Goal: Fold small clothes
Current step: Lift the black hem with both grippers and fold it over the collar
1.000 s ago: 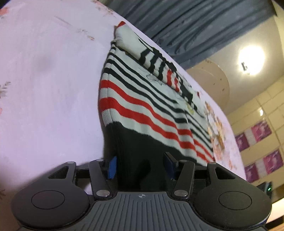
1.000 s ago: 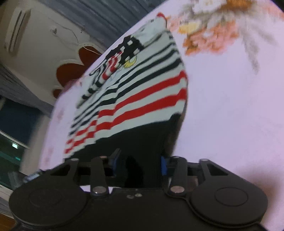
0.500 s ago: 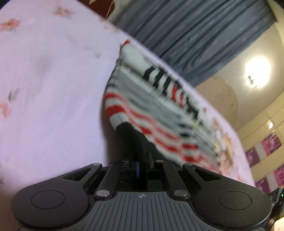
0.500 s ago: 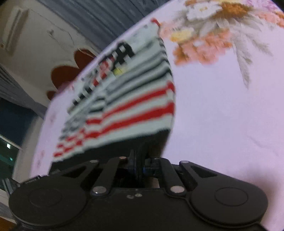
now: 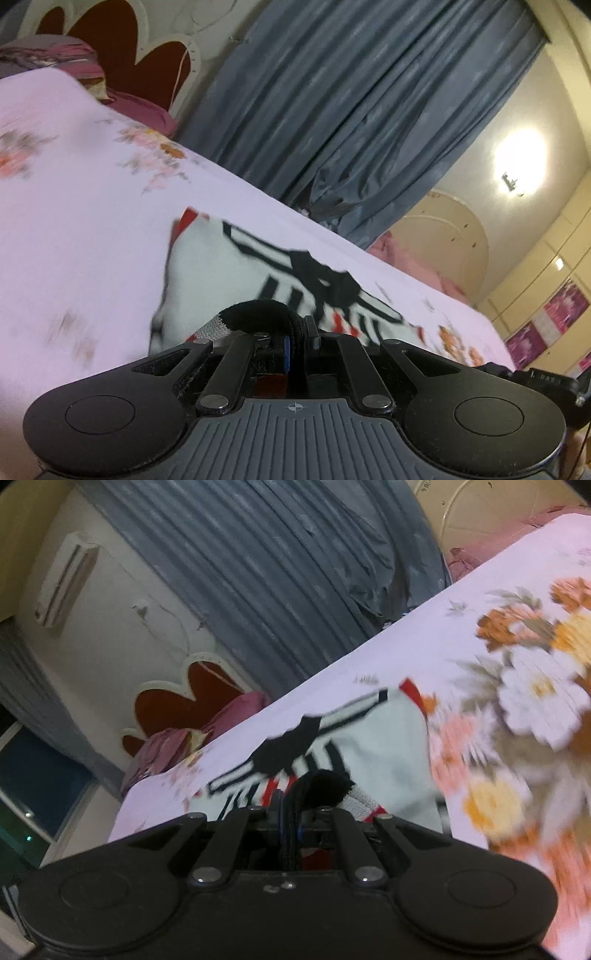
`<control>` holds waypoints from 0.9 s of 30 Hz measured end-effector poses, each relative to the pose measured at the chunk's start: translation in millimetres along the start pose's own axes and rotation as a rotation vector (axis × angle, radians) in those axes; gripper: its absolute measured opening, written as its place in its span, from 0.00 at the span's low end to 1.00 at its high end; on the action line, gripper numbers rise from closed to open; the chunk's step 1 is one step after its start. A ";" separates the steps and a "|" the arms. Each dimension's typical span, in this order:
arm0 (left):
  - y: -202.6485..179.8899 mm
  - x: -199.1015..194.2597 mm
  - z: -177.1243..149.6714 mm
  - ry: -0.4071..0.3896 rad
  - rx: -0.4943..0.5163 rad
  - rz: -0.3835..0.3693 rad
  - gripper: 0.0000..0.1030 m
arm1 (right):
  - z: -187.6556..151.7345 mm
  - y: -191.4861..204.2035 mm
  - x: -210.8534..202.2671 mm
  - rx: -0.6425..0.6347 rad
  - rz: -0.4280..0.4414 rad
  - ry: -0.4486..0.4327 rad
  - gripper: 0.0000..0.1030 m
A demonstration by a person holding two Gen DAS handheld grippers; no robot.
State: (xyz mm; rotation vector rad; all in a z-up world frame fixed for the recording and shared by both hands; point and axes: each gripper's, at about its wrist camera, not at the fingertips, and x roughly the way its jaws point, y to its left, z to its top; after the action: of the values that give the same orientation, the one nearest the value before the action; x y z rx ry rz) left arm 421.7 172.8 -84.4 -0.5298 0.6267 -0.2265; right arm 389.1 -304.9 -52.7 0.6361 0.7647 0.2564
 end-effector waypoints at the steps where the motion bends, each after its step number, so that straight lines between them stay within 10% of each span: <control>1: 1.2 18.3 10.9 0.016 0.013 0.010 0.05 | 8.2 -1.7 16.7 0.009 -0.008 0.012 0.06; 8: 25.5 118.7 42.6 0.126 0.042 0.061 0.05 | 36.4 -28.1 121.3 0.096 -0.083 0.101 0.06; 15: 37.6 157.7 45.6 0.084 0.026 -0.062 0.07 | 33.6 -49.2 174.0 0.103 -0.089 0.116 0.11; 19: 29.7 157.3 44.4 -0.007 0.081 -0.028 0.81 | 37.8 -46.1 168.0 0.063 -0.093 0.006 0.51; 27: 9.2 176.4 40.4 0.121 0.317 0.087 0.74 | 37.8 -22.2 170.1 -0.229 -0.177 0.043 0.55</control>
State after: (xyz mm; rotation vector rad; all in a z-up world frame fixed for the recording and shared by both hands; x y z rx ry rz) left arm 586.2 134.0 -149.4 -0.1837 0.7140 -0.2718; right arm 535.3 -264.8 -141.4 0.3452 0.8139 0.1920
